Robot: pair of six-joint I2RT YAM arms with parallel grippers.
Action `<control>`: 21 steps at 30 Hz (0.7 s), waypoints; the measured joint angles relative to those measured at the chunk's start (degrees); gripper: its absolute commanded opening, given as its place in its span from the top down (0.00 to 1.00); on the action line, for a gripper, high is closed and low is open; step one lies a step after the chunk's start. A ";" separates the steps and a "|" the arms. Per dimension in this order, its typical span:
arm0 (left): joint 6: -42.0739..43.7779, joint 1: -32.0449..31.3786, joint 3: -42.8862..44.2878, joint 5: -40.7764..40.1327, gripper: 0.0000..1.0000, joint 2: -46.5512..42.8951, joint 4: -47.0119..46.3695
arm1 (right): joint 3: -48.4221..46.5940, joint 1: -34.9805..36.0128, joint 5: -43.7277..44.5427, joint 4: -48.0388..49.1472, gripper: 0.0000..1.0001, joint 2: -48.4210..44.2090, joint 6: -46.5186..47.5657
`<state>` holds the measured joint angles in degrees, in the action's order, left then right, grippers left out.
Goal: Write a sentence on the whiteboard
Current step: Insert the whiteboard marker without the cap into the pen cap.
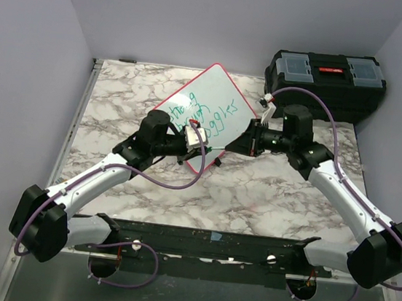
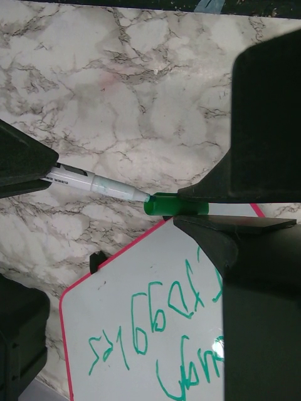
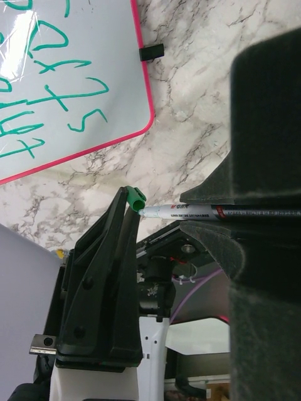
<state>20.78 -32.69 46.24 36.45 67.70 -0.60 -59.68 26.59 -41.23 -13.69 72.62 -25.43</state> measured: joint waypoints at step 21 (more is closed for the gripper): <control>0.00 -0.07 0.00 0.00 1.00 0.00 -0.57 | -0.70 0.48 3.96 -0.68 0.99 -2.73 -0.20</control>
<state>20.78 -32.75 46.24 36.45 67.70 -1.17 -60.38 27.07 -37.28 -14.37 69.89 -25.63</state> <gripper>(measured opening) 0.073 0.113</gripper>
